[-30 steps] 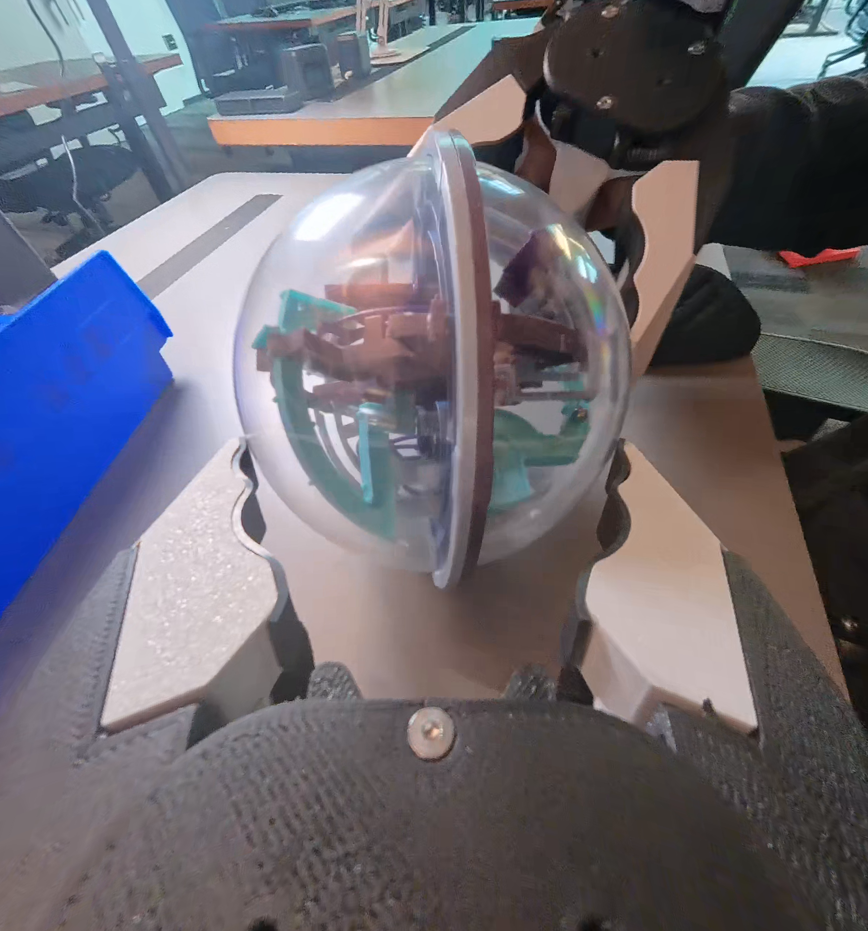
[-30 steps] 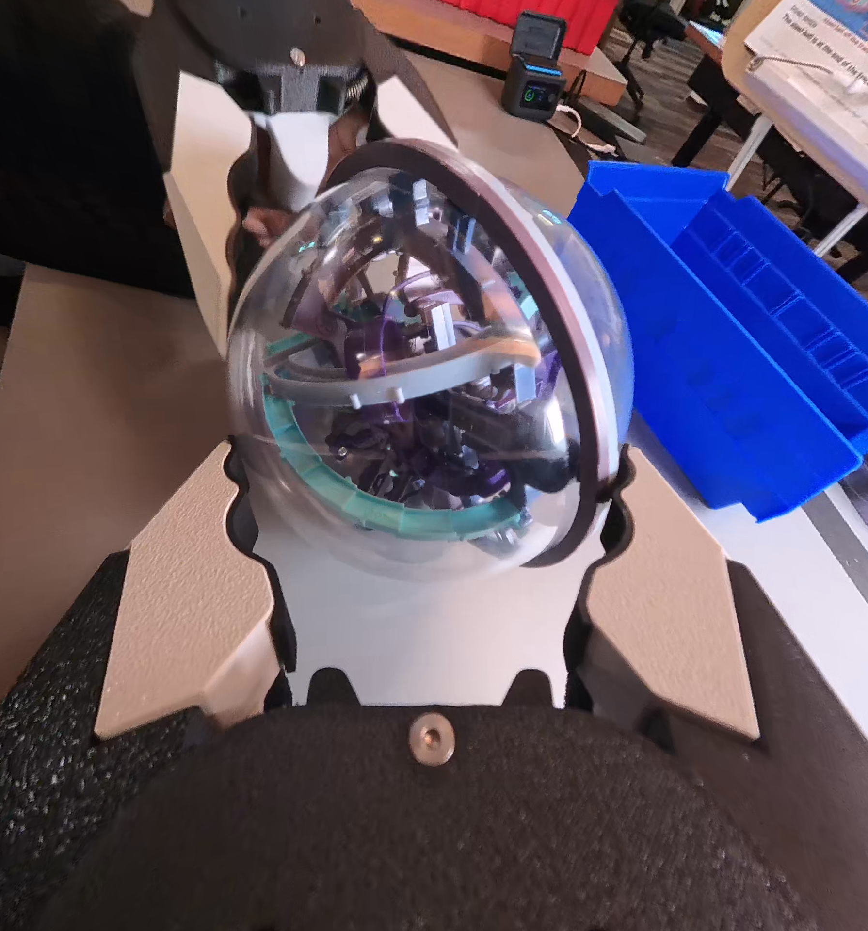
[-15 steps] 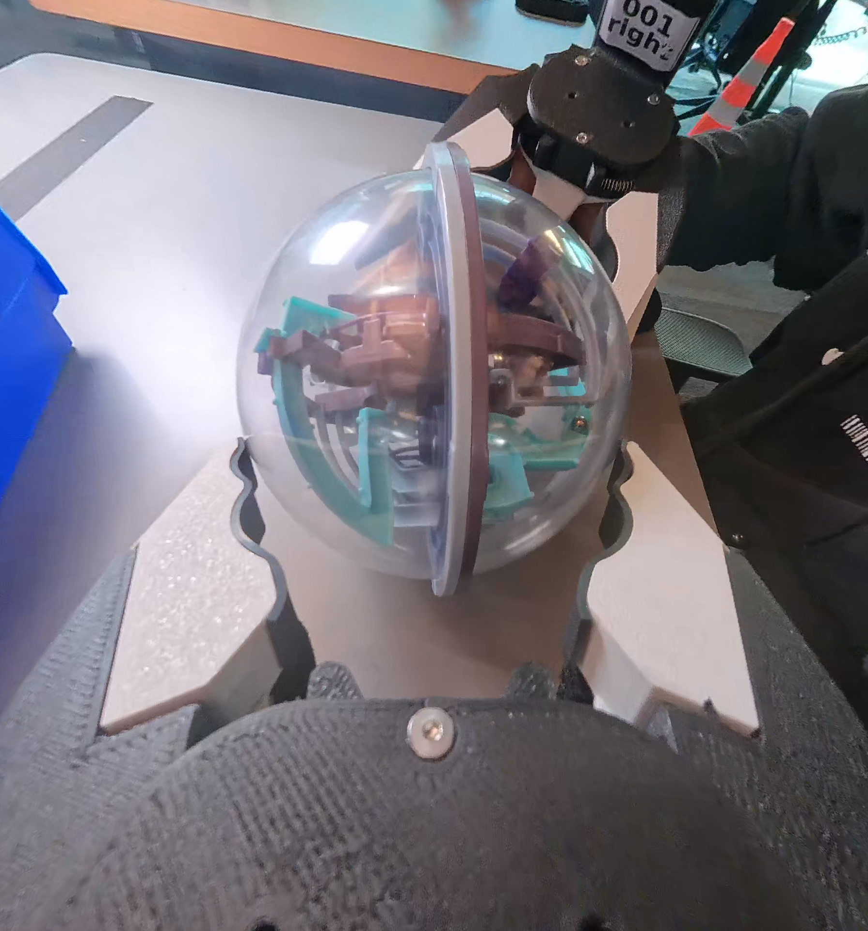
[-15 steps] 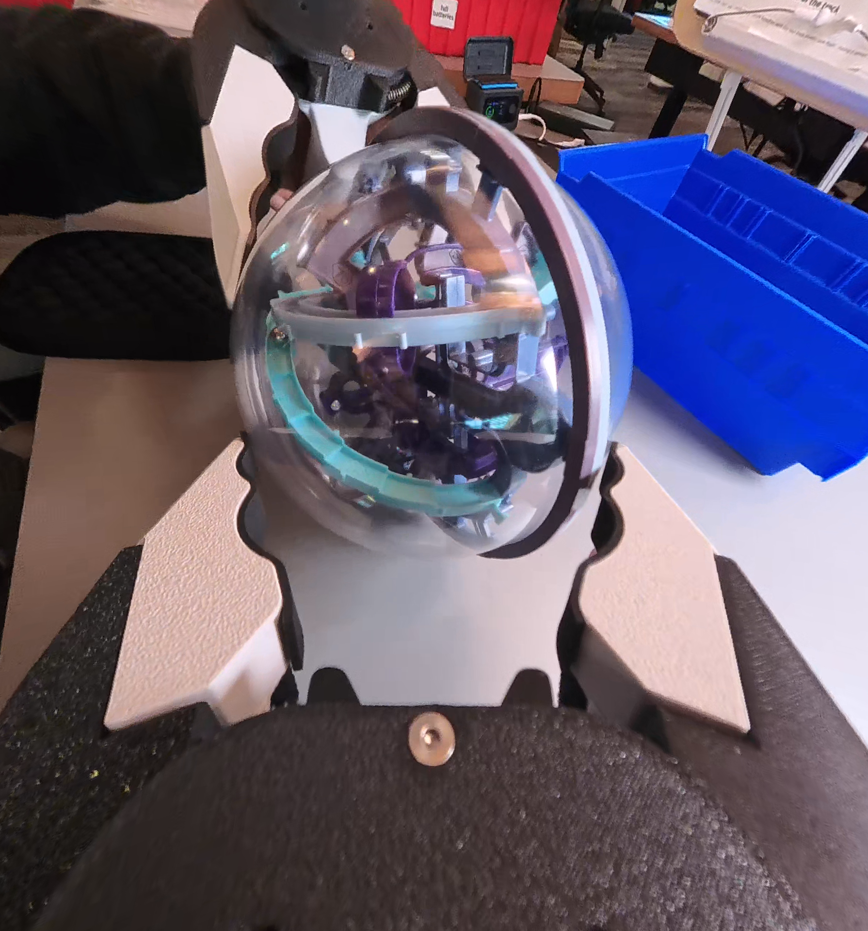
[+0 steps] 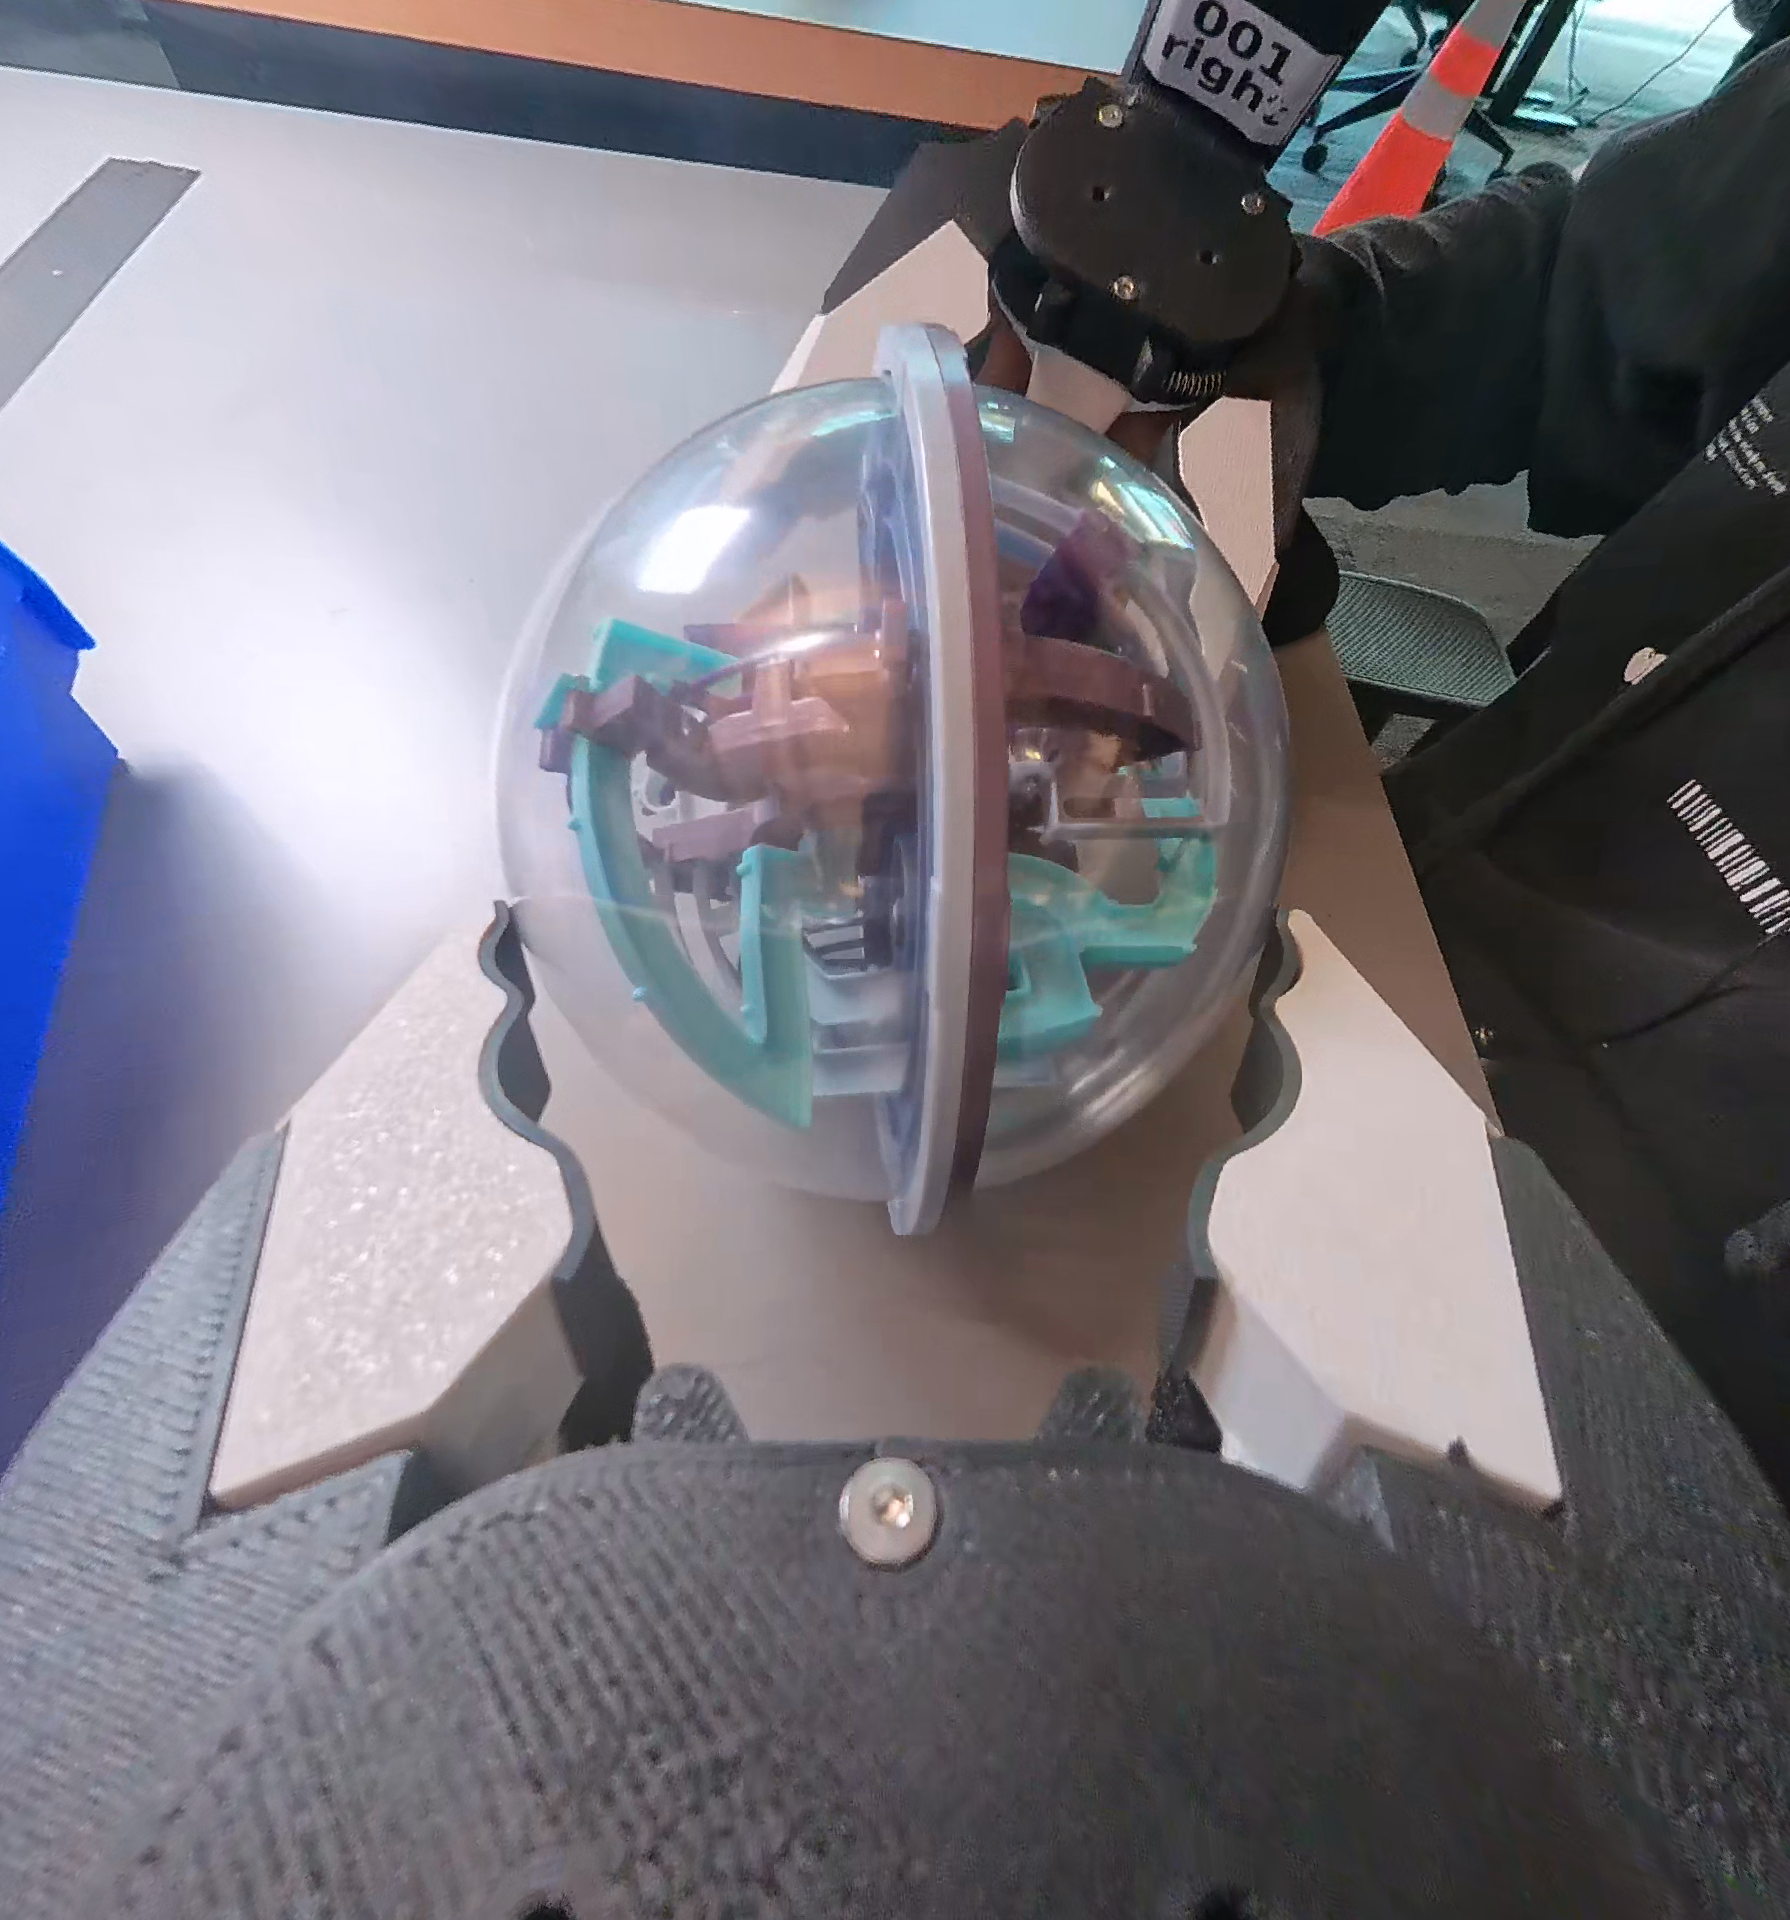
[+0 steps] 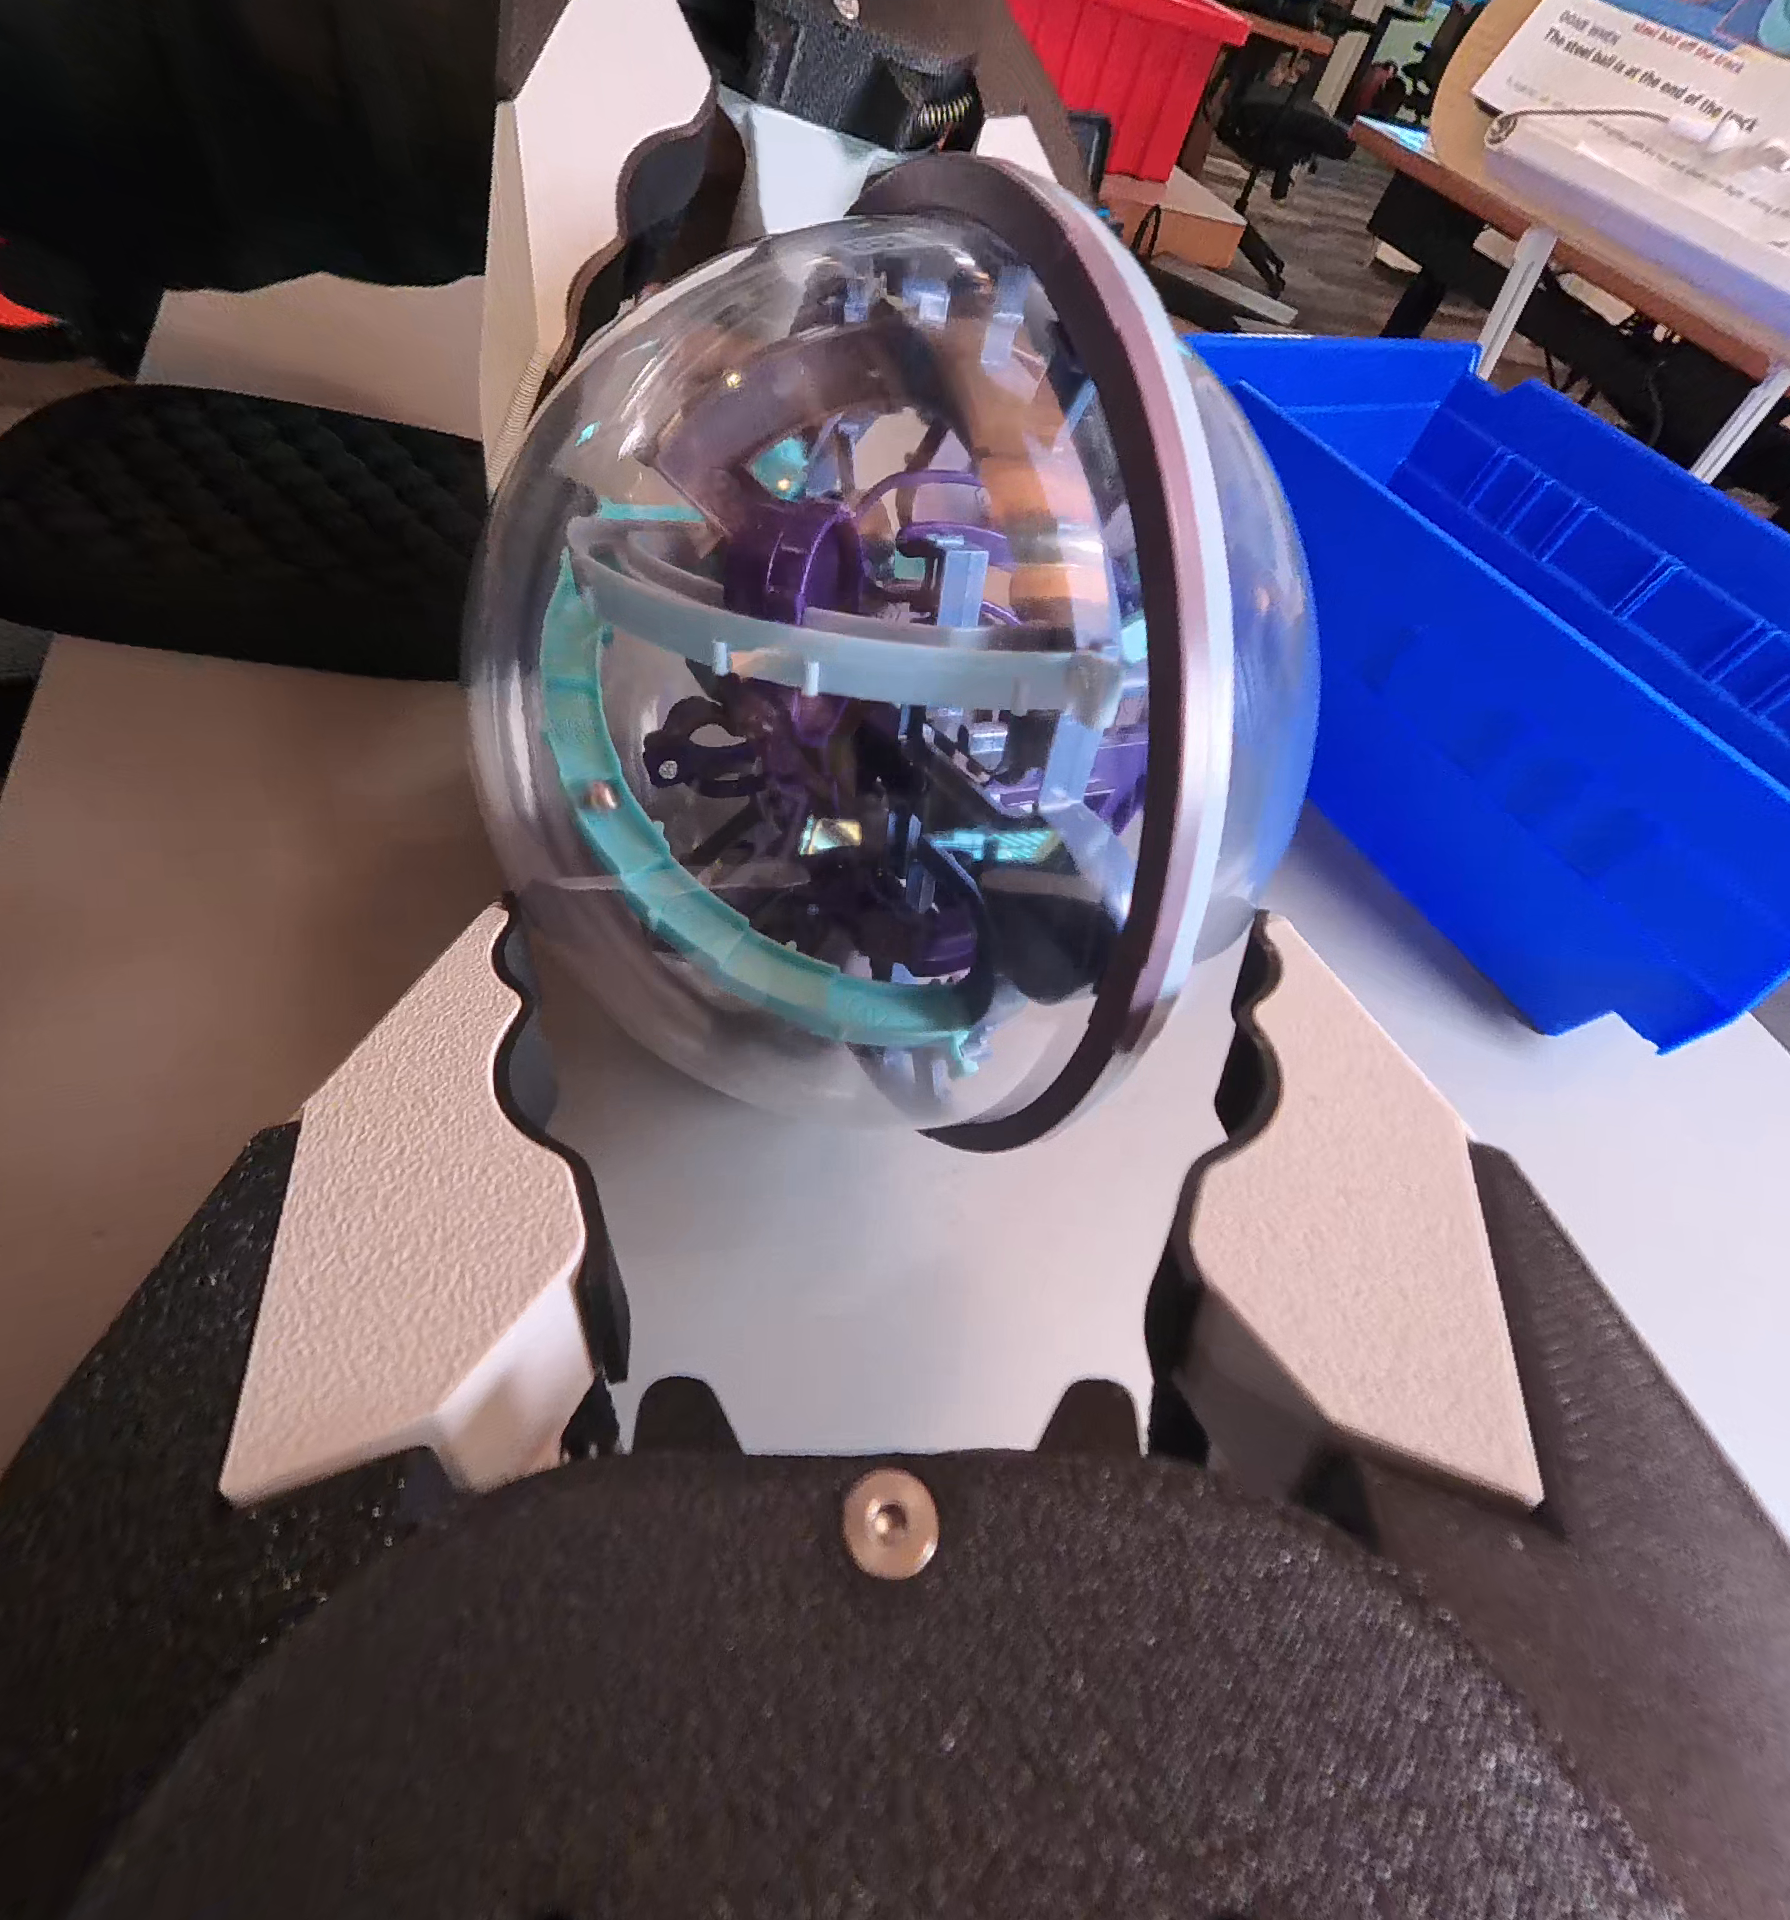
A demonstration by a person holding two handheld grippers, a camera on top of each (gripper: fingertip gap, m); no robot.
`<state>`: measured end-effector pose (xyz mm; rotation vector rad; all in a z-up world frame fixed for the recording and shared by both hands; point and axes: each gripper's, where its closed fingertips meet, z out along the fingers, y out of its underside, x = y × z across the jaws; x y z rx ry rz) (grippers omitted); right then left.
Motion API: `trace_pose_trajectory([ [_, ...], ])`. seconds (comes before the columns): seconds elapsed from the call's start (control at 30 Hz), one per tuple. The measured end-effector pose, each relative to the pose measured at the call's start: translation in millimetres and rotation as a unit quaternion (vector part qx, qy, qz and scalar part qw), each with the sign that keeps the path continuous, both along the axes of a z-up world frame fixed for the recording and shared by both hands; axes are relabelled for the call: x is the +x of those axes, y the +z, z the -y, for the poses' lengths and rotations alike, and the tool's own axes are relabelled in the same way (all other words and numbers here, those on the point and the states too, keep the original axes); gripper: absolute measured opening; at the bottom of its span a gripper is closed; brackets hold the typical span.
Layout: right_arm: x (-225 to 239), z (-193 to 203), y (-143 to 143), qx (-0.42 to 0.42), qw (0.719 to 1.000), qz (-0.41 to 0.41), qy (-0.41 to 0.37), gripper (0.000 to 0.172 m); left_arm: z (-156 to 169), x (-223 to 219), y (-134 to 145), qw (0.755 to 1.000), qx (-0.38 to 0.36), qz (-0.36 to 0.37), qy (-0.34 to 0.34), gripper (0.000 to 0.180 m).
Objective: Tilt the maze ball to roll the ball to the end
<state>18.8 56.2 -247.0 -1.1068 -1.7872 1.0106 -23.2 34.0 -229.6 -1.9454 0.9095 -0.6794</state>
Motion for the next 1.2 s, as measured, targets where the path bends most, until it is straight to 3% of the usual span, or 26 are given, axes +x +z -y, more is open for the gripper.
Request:
trace_pose_trajectory([
  [0.47, 2.3, 1.0, -1.7, -0.097, 0.995, 0.024, -0.021, 0.128, -5.8, 0.2, 1.6, 0.995, -0.065, 0.081, -0.009, 0.135],
  [0.6, 2.5, -5.5, -8.8, -0.169, 0.984, 0.053, -0.036, 0.128, -17.8, -3.1, 8.9, 0.986, -0.066, 0.147, 0.042, 0.131],
  [0.73, 3.7, -16.9, -12.2, -0.256, 0.962, 0.072, -0.057, 0.126, -21.0, -15.7, 23.0, 0.974, 0.011, 0.193, 0.122, 0.132],
  [0.87, 4.4, -21.6, -13.8, -0.311, 0.944, 0.088, -0.062, 0.125, -20.9, -10.0, 4.2, 0.977, 0.090, 0.104, 0.160, 0.144],
  [0.97, 1.9, -12.2, -12.5, -0.362, 0.925, 0.106, -0.038, 0.117, -31.4, 1.7, -7.0, 0.982, 0.085, 0.076, 0.154, 0.150],
  [1.1, 9.6, 1.4, -23.8, -0.320, 0.938, 0.131, -0.009, 0.118, -35.9, -1.4, -1.7, 0.982, 0.003, 0.138, 0.128, 0.150],
  [1.2, 13.4, -6.8, -15.6, -0.221, 0.971, 0.089, -0.006, 0.127, -38.9, -4.4, -0.5, 0.979, -0.035, 0.167, 0.111, 0.149],
])
